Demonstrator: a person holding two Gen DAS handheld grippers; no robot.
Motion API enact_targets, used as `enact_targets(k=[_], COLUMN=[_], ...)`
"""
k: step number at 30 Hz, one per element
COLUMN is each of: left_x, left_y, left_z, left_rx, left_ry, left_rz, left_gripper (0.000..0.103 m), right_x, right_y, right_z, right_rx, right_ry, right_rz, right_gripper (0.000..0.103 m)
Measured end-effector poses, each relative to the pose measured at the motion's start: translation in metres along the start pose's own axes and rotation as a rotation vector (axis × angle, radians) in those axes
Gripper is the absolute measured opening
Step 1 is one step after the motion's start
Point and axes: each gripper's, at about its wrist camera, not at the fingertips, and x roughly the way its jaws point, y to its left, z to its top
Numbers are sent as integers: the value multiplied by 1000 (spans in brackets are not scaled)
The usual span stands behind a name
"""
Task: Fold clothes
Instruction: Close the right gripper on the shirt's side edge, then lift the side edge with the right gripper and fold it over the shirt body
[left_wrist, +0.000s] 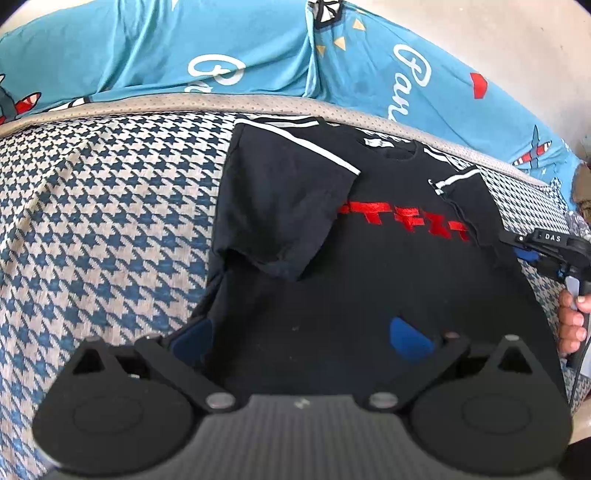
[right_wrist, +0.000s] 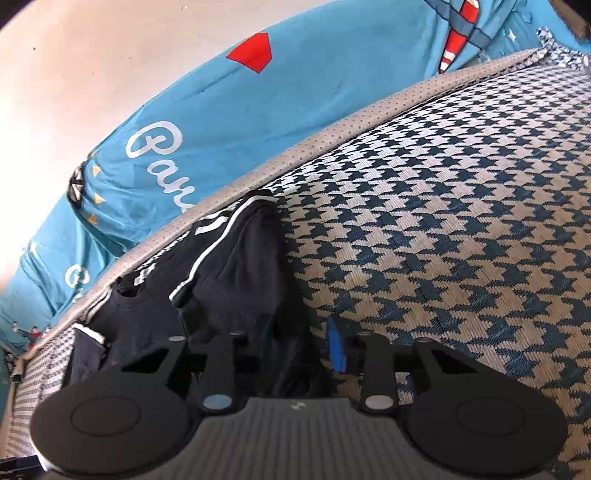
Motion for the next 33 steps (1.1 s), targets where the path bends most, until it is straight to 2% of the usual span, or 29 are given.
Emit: enact_targets(k=[2, 13, 17, 20, 23, 33], left_x=[1, 1, 2, 3, 4, 1], left_y=[-2, 1, 2, 3, 3, 12], left_z=[0, 1, 2, 2, 2, 5], left_rx=[5, -2, -1, -7, -10, -31], left_ry=[1, 10, 15, 16, 16, -5], left_rz=[-1, -2, 7, 13, 15, 45], left_gripper=[103, 103, 103, 103, 103, 103], right_x=[0, 3, 4, 4, 0, -20], right_y=[0, 0, 12, 18, 26, 83], right_z=[-1, -4, -5, -6, -5, -6], right_rx=[0, -4, -66, -94, -109, -163], right_ry=[1, 7, -3, -10, -25, -101], right_rz=[7, 47, 9, -19, -18, 86], right_gripper=[15, 15, 14, 9, 9, 8])
